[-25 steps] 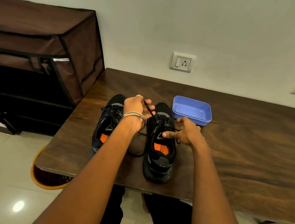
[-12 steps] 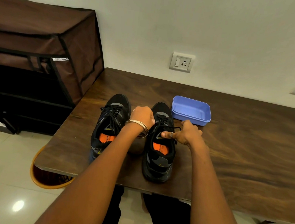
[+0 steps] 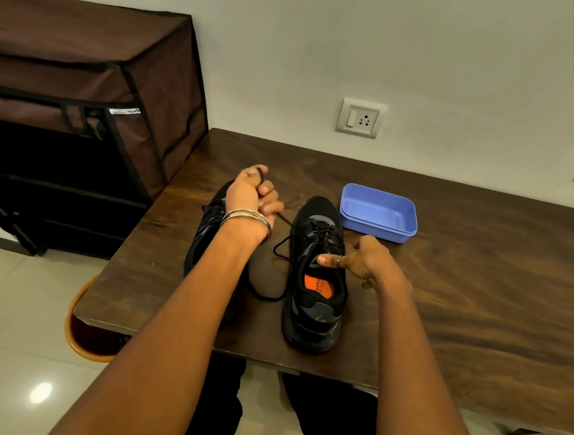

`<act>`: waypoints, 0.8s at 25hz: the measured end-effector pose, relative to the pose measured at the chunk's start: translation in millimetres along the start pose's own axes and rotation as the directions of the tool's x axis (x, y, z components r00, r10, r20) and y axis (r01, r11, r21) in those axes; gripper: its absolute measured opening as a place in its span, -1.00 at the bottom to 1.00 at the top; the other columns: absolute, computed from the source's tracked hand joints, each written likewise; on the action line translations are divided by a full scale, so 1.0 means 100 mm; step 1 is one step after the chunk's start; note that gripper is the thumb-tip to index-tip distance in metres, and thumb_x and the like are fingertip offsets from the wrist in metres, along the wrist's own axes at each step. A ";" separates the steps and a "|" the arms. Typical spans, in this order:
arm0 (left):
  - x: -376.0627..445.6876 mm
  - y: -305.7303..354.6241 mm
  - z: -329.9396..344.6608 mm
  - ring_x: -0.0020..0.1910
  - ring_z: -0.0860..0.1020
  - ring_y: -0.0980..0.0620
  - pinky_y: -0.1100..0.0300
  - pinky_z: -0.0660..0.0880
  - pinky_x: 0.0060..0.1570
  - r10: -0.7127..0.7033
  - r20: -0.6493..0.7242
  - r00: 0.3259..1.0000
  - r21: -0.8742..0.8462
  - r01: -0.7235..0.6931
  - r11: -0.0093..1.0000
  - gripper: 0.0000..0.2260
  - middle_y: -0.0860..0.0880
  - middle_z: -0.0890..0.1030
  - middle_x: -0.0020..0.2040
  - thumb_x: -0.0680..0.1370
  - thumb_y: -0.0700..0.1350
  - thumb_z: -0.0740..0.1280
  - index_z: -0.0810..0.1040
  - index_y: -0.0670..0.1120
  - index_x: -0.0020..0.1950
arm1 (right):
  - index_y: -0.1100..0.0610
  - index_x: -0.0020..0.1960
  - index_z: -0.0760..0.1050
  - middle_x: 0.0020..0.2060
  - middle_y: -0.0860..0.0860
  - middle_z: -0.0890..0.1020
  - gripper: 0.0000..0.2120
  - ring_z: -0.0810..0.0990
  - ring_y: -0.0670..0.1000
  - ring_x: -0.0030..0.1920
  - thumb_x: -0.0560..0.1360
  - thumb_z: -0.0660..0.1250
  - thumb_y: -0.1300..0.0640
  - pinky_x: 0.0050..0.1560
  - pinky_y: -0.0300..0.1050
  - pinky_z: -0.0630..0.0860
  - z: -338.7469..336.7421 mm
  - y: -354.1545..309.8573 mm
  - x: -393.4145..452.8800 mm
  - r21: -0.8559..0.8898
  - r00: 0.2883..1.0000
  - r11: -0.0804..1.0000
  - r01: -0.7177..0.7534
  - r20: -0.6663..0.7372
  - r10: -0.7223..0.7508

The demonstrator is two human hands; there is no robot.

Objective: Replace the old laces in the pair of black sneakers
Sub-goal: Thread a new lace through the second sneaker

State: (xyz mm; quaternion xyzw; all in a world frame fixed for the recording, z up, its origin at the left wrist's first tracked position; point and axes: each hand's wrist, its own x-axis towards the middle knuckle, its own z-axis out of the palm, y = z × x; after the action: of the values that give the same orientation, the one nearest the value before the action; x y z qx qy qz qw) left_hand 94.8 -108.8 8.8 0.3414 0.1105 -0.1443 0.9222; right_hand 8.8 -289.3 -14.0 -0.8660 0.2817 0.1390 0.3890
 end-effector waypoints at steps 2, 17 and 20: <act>0.00 -0.01 -0.08 -0.54 0.33 0.13 0.29 0.31 -0.52 0.170 0.163 0.972 0.689 -0.236 0.686 -0.87 0.07 0.45 -0.45 0.59 -0.11 0.29 0.60 -0.06 -0.11 | 0.23 0.36 0.35 0.06 0.12 0.49 -0.15 0.49 0.12 0.04 0.26 0.60 -0.15 0.18 0.17 0.55 0.01 0.00 0.00 0.002 1.000 1.000 -0.013 0.012 0.013; -0.06 -0.02 -0.05 -0.29 0.54 0.05 0.15 0.45 -0.20 0.280 -0.127 0.952 0.849 -0.041 0.527 -0.79 0.01 0.65 -0.35 0.47 -0.13 0.34 0.64 -0.13 -0.34 | 0.19 0.18 0.45 0.06 0.13 0.58 -0.26 0.61 0.14 0.00 0.20 0.62 -0.20 0.01 0.15 0.63 0.03 -0.01 -0.01 0.011 0.997 0.998 -0.069 0.043 0.069; -0.06 -0.04 -0.07 -0.25 0.59 -0.04 0.07 0.54 -0.04 0.215 0.020 0.976 0.997 -0.004 -0.074 -0.70 -0.02 0.64 -0.33 0.50 0.02 0.29 0.63 -0.15 -0.30 | 0.18 0.22 0.43 0.08 0.14 0.58 -0.26 0.61 0.13 -0.02 0.23 0.61 -0.20 0.04 0.16 0.62 0.02 -0.01 -0.02 0.003 0.997 0.998 -0.067 0.036 0.067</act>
State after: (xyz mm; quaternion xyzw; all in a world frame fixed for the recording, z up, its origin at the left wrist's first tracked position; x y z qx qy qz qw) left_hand 86.8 -105.8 2.6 0.9221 0.0090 -0.0787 0.3788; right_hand 7.7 -286.6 -14.0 -0.8527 0.3039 0.1671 0.3907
